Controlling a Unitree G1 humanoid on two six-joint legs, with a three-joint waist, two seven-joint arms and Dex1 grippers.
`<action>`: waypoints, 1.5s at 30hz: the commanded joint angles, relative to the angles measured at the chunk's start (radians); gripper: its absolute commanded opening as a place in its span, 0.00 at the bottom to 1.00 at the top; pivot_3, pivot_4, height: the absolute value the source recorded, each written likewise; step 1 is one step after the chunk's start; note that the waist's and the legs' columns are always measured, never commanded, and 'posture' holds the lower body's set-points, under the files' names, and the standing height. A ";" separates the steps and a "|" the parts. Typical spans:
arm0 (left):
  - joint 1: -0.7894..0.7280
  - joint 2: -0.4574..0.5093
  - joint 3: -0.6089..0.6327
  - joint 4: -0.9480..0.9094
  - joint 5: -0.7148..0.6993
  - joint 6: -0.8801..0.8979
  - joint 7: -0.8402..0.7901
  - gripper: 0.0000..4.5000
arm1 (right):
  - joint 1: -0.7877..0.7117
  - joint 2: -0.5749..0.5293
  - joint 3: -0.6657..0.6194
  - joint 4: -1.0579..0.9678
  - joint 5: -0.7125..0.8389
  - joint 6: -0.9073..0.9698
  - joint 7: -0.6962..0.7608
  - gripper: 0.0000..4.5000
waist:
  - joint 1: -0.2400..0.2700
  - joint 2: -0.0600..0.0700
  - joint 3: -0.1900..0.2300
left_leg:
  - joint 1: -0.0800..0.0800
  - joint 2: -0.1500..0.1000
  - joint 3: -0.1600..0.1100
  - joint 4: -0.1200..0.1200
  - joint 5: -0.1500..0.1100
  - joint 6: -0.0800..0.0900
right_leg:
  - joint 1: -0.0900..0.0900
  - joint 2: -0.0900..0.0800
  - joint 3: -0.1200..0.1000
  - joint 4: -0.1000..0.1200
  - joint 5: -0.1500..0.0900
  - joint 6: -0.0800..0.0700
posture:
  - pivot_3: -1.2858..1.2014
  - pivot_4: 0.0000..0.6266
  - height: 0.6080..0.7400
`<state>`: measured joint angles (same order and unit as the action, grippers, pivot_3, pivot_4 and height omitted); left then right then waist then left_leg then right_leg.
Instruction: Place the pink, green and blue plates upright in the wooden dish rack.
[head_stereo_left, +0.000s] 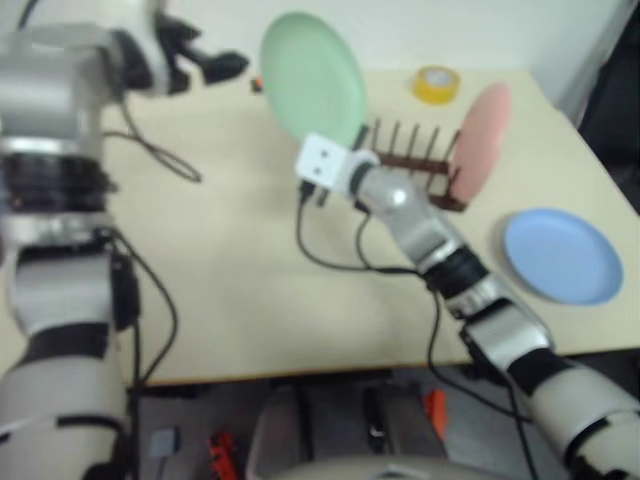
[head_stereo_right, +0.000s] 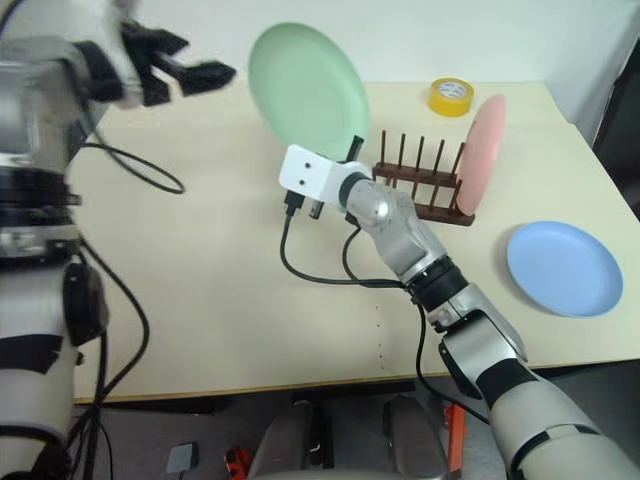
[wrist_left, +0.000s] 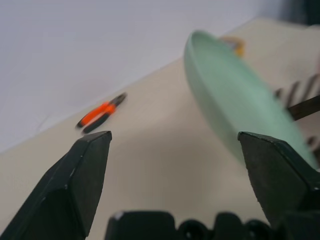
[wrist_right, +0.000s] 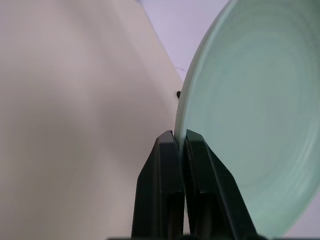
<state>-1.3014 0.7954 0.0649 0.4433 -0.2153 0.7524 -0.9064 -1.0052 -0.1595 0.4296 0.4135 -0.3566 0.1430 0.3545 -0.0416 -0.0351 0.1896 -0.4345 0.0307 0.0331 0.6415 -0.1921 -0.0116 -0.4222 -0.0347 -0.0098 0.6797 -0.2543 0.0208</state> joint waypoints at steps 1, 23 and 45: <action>-0.009 0.086 0.119 -0.056 -0.116 -0.088 -0.153 0.98 | -0.017 0.003 -0.119 -0.100 0.105 0.010 0.040 0.00 | 0.000 0.000 0.000 | 0.000 0.000 0.000 -0.001 0.000 0.000 | 0.000 -0.001 0.000 0.000 0.000 0.000 | 0.52 0.24 1.00; 0.183 -0.008 0.088 0.025 -0.180 -0.208 -0.223 0.98 | -0.306 -0.305 -0.969 -0.429 0.950 1.247 -0.005 0.00 | 0.009 0.000 0.000 | 0.002 0.001 0.000 -0.003 0.004 -0.001 | 0.001 -0.001 -0.001 0.000 0.001 -0.004 | 0.52 0.24 1.00; 0.200 -0.047 0.041 0.007 -0.167 -0.198 -0.222 0.98 | -0.178 -0.373 -0.941 -0.271 1.057 1.261 0.071 0.00 | 0.009 0.000 0.001 | 0.001 0.000 0.000 -0.009 0.004 -0.001 | 0.000 -0.001 -0.001 -0.002 0.001 -0.004 | 0.52 0.24 1.00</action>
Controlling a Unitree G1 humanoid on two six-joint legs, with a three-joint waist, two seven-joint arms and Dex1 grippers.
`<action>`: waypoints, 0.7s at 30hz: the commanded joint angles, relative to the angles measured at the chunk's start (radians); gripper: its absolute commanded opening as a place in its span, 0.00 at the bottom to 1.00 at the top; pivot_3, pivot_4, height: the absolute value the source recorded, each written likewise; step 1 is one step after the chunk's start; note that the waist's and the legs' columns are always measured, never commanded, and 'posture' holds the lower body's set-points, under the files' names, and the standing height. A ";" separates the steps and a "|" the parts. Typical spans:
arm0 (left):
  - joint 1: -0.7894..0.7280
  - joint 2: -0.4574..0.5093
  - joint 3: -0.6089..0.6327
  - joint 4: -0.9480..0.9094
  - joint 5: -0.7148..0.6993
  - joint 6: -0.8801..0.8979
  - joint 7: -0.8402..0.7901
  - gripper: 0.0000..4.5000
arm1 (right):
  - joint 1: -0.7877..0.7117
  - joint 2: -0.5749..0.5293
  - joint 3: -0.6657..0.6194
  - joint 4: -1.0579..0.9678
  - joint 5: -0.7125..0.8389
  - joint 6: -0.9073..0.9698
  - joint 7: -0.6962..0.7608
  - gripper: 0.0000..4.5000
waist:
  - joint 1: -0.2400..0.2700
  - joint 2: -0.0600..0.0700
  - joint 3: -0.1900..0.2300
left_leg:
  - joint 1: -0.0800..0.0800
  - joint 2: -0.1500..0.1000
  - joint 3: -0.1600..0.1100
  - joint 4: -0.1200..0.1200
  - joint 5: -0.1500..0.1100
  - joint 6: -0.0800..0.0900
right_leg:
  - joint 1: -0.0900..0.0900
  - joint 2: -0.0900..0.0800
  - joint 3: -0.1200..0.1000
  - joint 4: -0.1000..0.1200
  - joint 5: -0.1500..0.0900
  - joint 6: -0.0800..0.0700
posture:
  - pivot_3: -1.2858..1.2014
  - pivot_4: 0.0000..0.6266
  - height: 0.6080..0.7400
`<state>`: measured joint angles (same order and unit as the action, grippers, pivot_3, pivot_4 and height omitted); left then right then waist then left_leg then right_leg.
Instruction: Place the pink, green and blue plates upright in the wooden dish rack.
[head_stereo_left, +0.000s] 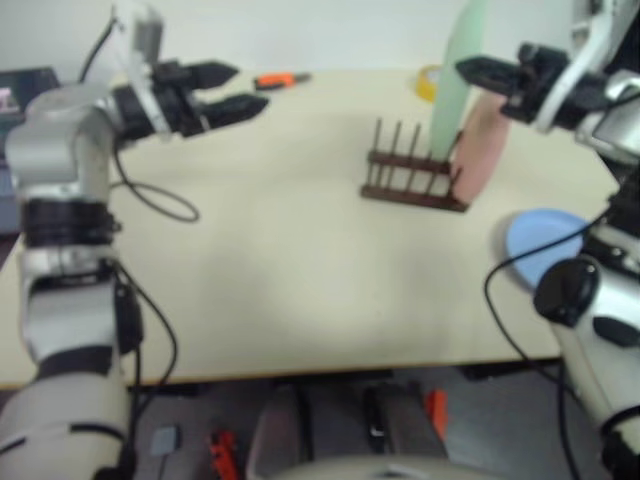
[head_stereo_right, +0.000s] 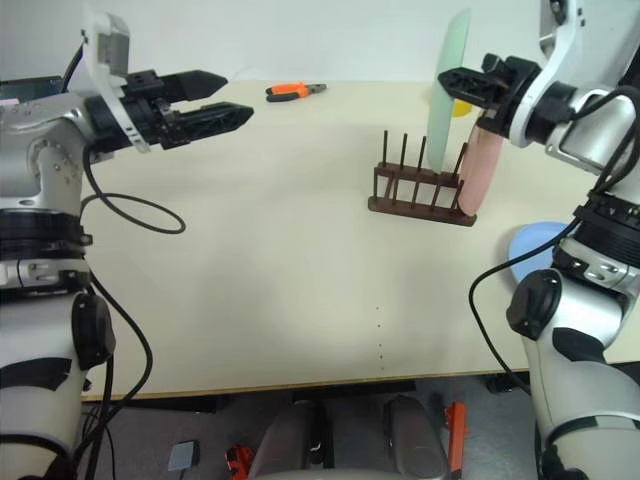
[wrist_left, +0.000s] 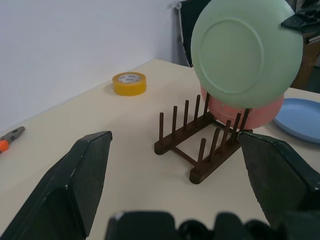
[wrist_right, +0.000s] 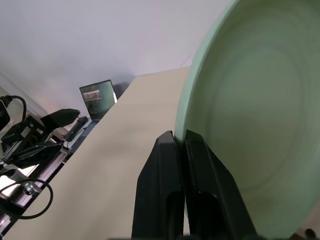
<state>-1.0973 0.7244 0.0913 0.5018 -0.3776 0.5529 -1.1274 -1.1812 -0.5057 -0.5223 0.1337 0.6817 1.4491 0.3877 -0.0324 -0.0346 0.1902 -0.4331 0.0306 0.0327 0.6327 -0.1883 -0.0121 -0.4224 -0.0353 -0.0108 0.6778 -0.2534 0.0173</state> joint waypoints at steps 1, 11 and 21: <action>-0.002 0.024 0.016 -0.055 -0.006 0.004 0.001 0.98 | 0.007 -0.039 0.027 0.018 0.017 -0.060 0.056 0.00 | 0.000 0.000 0.000 | 0.000 0.000 0.000 0.000 0.000 0.000 | 0.000 0.000 0.000 0.000 0.000 0.000 | 0.52 0.24 1.00; 0.004 0.028 0.020 -0.071 -0.008 0.020 0.011 0.98 | -0.009 -0.082 0.077 0.111 0.025 -0.145 0.145 0.00 | 0.000 0.000 0.000 | 0.000 0.000 0.000 0.000 0.000 0.000 | 0.000 0.000 0.000 0.000 0.000 0.000 | 0.52 0.24 1.00; 0.027 0.036 0.027 -0.110 -0.014 0.047 0.026 0.98 | 0.011 -0.101 0.136 0.191 0.016 -0.224 0.207 0.00 | 0.000 0.000 0.000 | 0.000 0.000 0.000 -0.001 0.000 0.000 | 0.000 0.000 0.000 -0.001 0.000 0.000 | 0.52 0.24 1.00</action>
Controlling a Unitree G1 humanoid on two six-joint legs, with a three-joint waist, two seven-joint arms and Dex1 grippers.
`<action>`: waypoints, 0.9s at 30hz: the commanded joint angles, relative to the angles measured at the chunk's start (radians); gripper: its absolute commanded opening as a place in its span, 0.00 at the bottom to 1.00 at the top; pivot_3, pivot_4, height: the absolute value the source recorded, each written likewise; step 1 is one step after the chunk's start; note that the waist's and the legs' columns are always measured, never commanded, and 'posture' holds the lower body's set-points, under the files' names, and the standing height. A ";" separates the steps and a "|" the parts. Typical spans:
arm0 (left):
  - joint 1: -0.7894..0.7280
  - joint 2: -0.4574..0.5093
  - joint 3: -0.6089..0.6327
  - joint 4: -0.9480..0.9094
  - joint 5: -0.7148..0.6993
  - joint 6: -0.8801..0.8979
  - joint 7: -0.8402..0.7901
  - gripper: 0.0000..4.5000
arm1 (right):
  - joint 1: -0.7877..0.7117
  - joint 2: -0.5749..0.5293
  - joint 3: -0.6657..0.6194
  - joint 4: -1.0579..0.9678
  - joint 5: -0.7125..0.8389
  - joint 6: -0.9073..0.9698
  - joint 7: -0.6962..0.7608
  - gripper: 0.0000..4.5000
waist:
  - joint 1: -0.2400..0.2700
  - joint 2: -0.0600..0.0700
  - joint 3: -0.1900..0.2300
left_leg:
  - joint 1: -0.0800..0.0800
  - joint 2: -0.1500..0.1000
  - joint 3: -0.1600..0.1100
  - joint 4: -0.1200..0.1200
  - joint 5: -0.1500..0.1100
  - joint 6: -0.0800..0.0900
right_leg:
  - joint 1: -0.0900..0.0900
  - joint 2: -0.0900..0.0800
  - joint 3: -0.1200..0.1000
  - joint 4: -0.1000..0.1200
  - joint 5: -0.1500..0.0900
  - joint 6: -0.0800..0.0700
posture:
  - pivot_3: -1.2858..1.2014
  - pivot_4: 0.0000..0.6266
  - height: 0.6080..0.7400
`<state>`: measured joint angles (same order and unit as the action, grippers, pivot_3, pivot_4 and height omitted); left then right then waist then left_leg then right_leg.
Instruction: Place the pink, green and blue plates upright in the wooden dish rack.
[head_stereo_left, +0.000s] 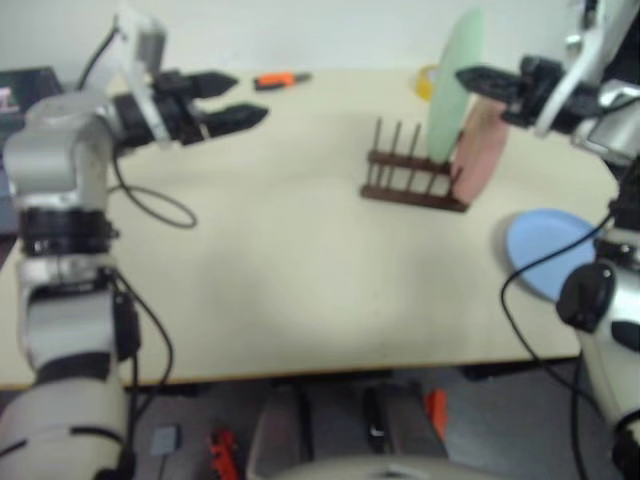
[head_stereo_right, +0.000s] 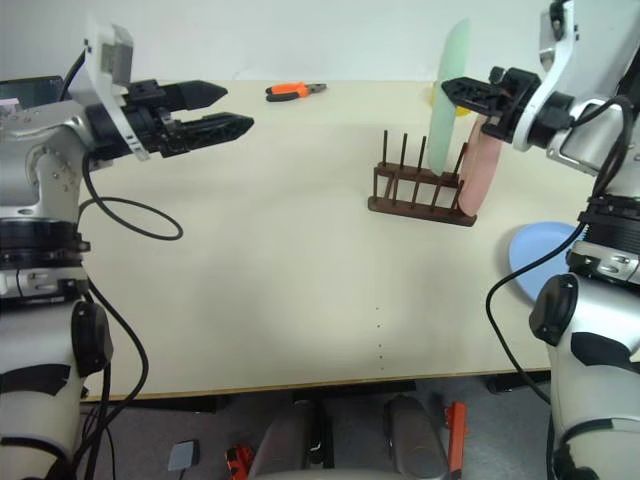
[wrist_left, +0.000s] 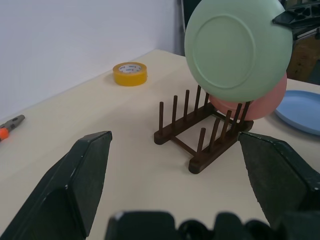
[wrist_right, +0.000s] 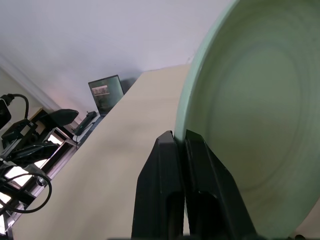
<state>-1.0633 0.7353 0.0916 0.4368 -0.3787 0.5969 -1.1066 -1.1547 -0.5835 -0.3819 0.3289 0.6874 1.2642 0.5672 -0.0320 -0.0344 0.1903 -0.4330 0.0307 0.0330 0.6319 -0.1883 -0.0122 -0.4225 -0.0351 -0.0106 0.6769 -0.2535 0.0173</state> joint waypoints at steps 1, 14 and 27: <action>-0.005 0.026 0.027 -0.049 -0.014 0.006 0.006 0.98 | -0.017 -0.024 0.001 0.003 0.009 -0.046 0.032 0.00 | 0.000 0.000 0.000 | 0.000 0.000 0.000 0.000 0.000 0.000 | 0.000 0.000 0.000 0.000 0.000 0.000 | 0.52 0.24 1.00; 0.021 0.038 0.030 -0.094 -0.023 0.035 0.021 0.98 | 0.009 -0.038 0.054 0.048 -0.010 -0.095 0.066 0.00 | 0.000 0.000 0.000 | 0.000 0.000 0.000 0.000 0.000 0.000 | 0.000 0.000 0.000 0.000 0.000 0.000 | 0.52 0.24 1.00; 0.014 0.036 0.020 -0.095 -0.022 0.035 0.025 1.00 | 0.042 -0.052 0.076 0.038 -0.040 -0.159 0.078 0.54 | 0.000 0.000 0.000 | 0.000 0.000 0.000 0.000 0.000 0.000 | 0.000 0.000 0.000 0.000 0.000 0.000 | 0.52 0.24 1.00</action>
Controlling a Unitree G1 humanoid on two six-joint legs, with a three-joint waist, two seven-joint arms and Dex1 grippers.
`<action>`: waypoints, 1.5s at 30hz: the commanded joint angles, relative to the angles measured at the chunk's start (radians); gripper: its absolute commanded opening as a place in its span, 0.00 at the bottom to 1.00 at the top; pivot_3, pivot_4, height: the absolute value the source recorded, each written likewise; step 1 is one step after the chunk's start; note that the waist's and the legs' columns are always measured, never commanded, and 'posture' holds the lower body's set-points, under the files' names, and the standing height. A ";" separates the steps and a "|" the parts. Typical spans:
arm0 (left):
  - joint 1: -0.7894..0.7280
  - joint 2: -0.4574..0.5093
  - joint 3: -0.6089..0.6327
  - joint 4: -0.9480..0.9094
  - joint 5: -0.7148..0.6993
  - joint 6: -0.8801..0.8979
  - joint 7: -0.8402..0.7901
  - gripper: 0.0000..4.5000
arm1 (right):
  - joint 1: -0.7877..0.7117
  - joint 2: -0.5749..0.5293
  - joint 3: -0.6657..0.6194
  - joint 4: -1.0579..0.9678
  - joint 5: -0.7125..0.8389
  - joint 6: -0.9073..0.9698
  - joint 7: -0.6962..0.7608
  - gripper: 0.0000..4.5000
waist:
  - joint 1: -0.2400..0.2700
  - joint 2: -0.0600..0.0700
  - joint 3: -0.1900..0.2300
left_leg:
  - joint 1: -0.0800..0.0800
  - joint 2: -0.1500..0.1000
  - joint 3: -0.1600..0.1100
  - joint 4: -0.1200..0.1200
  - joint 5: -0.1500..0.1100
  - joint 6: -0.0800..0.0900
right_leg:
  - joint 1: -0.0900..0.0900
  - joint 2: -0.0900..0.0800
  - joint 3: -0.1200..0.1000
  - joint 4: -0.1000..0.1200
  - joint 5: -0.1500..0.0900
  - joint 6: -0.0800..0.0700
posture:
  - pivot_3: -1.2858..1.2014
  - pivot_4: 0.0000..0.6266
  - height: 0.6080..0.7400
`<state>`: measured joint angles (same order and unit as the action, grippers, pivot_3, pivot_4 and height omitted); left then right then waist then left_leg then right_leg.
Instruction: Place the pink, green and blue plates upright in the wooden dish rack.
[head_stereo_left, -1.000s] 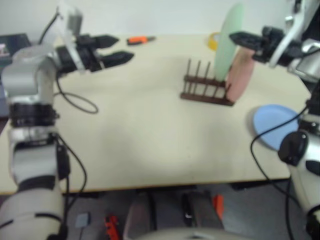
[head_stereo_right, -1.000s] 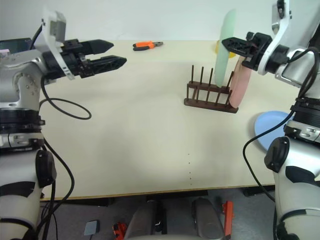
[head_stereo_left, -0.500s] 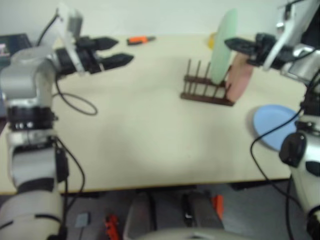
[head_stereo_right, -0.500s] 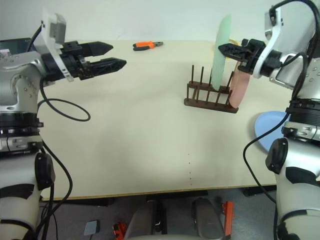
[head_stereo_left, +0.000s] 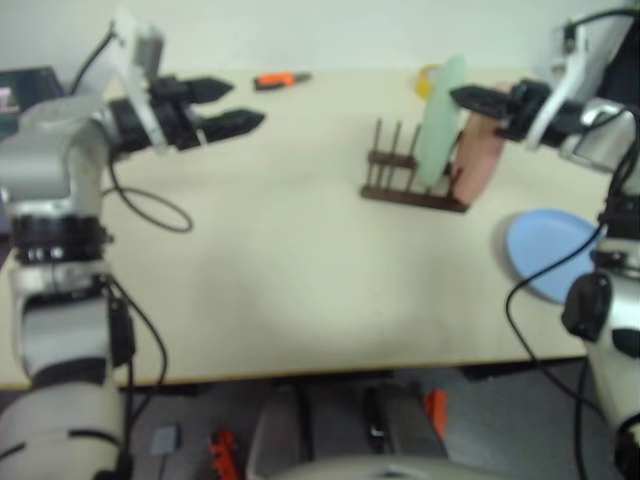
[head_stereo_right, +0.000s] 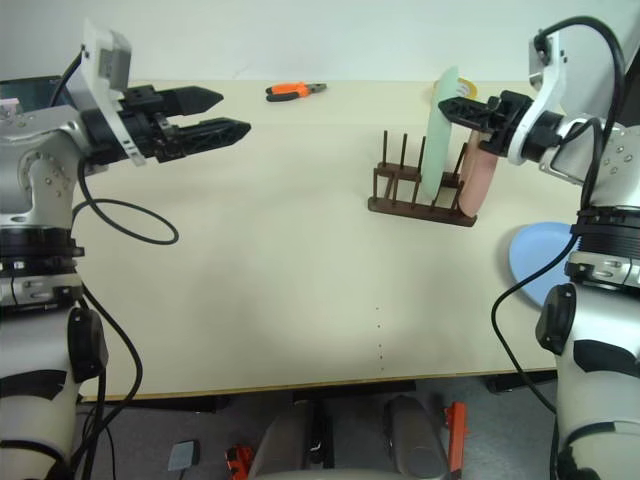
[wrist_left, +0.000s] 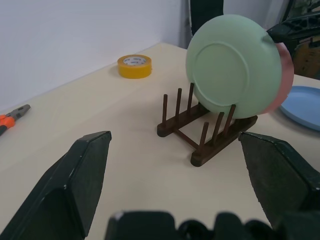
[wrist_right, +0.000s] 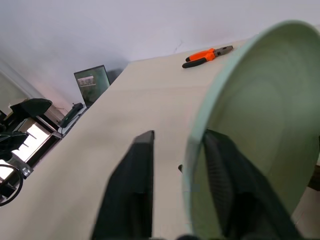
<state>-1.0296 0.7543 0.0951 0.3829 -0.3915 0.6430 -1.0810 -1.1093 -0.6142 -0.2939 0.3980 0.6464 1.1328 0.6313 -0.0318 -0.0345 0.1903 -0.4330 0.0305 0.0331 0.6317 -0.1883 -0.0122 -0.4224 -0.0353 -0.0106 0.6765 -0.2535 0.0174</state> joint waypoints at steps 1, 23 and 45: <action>-0.021 0.016 0.016 -0.040 -0.008 -0.011 -0.001 1.00 | -0.002 -0.022 -0.011 -0.034 0.001 -0.030 0.015 0.63 | 0.000 0.000 0.000 | 0.000 0.000 0.000 0.000 0.000 0.000 | 0.000 0.000 0.000 0.000 0.000 0.000 | 0.52 0.24 1.00; 0.078 -0.013 -0.234 -0.244 0.060 -0.126 -0.228 1.00 | 0.775 -0.712 -0.096 -0.861 -0.073 0.165 0.372 0.99 | 0.009 0.002 0.001 | 0.002 0.003 0.000 -0.002 -0.001 -0.001 | 0.007 -0.001 0.000 -0.012 -0.004 0.007 | 0.52 0.24 1.00; 0.197 -0.326 -0.497 -0.459 0.179 -0.077 -0.029 1.00 | 1.096 -0.379 -0.010 -0.770 -0.263 0.014 -0.008 0.99 | 0.010 0.003 0.000 | 0.001 -0.001 -0.002 0.011 0.000 0.002 | 0.013 -0.002 0.001 -0.014 0.005 0.015 | 0.52 0.24 1.00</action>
<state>-0.8254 0.4318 -0.4060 -0.0381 -0.2216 0.5657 -1.1254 -0.0140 -0.9893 -0.3135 -0.3840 0.4108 1.2026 0.6298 -0.0218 -0.0314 0.1906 -0.4319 0.0292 0.0309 0.6426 -0.1882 -0.0105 -0.4091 -0.0369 -0.0099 0.6622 -0.2481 0.0321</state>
